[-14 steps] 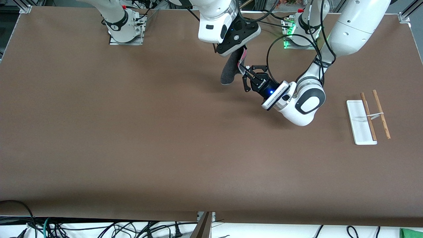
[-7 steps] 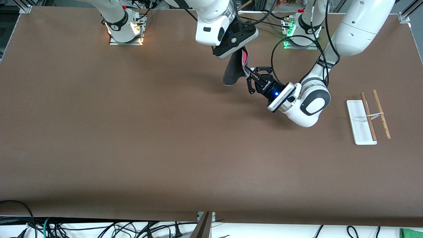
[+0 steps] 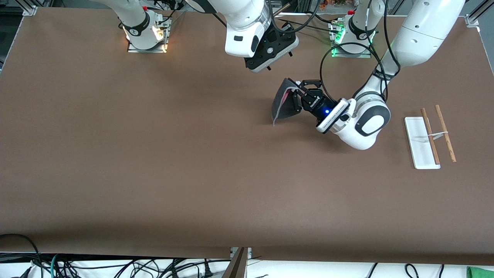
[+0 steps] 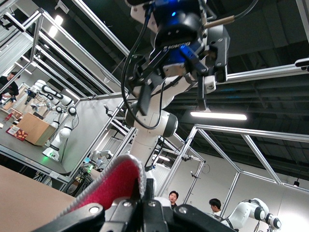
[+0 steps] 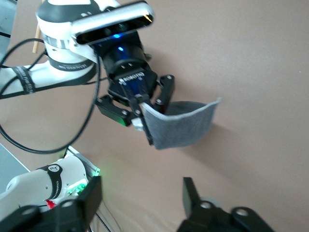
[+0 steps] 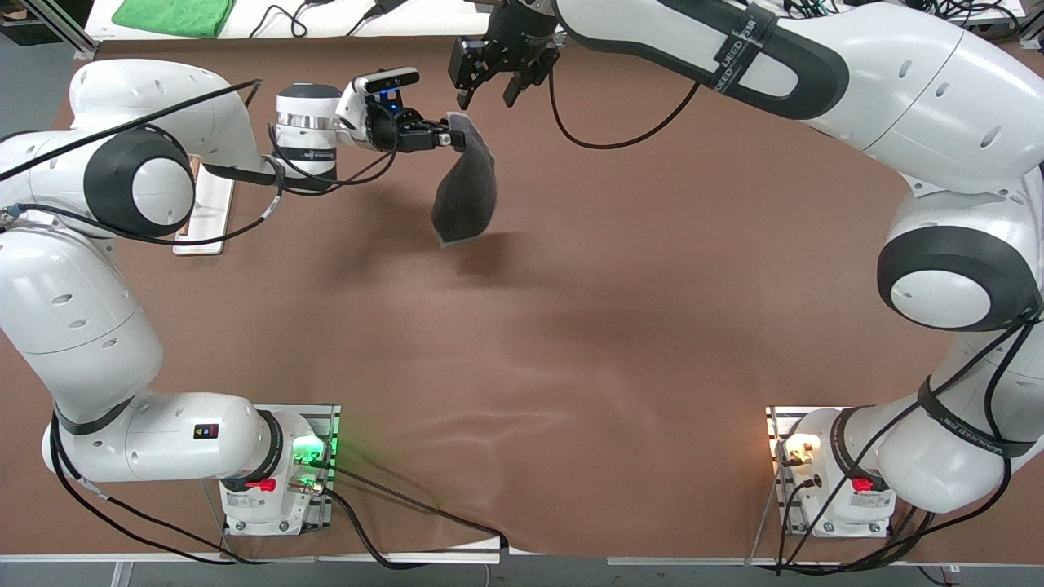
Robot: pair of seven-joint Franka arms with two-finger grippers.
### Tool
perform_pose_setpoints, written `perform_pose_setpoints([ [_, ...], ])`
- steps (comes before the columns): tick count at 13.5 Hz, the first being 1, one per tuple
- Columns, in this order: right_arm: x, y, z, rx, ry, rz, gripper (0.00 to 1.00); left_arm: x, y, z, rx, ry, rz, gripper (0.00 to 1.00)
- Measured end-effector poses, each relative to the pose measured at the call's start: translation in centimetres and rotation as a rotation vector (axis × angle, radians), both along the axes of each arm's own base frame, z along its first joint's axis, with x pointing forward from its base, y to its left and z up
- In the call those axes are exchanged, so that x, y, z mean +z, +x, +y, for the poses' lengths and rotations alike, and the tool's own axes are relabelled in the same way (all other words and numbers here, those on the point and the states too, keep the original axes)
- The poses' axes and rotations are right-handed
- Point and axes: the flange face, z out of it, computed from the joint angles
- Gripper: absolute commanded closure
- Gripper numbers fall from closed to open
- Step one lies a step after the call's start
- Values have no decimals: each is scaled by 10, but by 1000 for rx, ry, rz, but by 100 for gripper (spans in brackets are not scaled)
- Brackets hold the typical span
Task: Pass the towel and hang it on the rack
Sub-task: 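Open the right gripper to release the towel to the left gripper, then carry the towel to the rack while the right gripper withdraws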
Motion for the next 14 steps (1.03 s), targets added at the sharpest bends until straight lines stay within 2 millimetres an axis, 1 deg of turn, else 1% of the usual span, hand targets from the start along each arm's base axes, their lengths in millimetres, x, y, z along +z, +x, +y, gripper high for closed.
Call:
perform_pose_setpoints([
  [2, -3, 17, -18, -21, -21, 12, 0, 14, 14, 19, 0, 28, 38, 100],
  [3, -6, 32, -34, -44, -37, 24, 0, 26, 23, 33, -6, 61, 57, 100],
  [4, -9, 48, -52, -69, -55, 38, 0, 42, 31, 49, -22, 116, 68, 100],
  [5, -14, 65, -72, -98, -70, 53, 0, 62, 40, 68, -42, 191, 69, 100],
  [7, -26, 99, -112, -156, -92, 83, 0, 112, 61, 120, -72, 396, 29, 100],
  [8, -35, 113, -128, -180, -104, 103, 0, 138, 69, 145, -75, 487, 5, 100],
  [9, -46, 125, -143, -202, -115, 124, 0, 159, 75, 168, -77, 580, -11, 100],
  [10, -56, 136, -156, -221, -126, 143, 0, 173, 79, 188, -81, 678, -30, 100],
  [11, -64, 146, -168, -238, -135, 160, 0, 179, 81, 201, -79, 746, -42, 100],
  [12, -69, 154, -184, -258, -149, 176, 0, 178, 83, 214, -68, 791, -41, 100],
  [14, -78, 171, -225, -293, -192, 210, 0, 166, 91, 251, -36, 878, -24, 100],
])
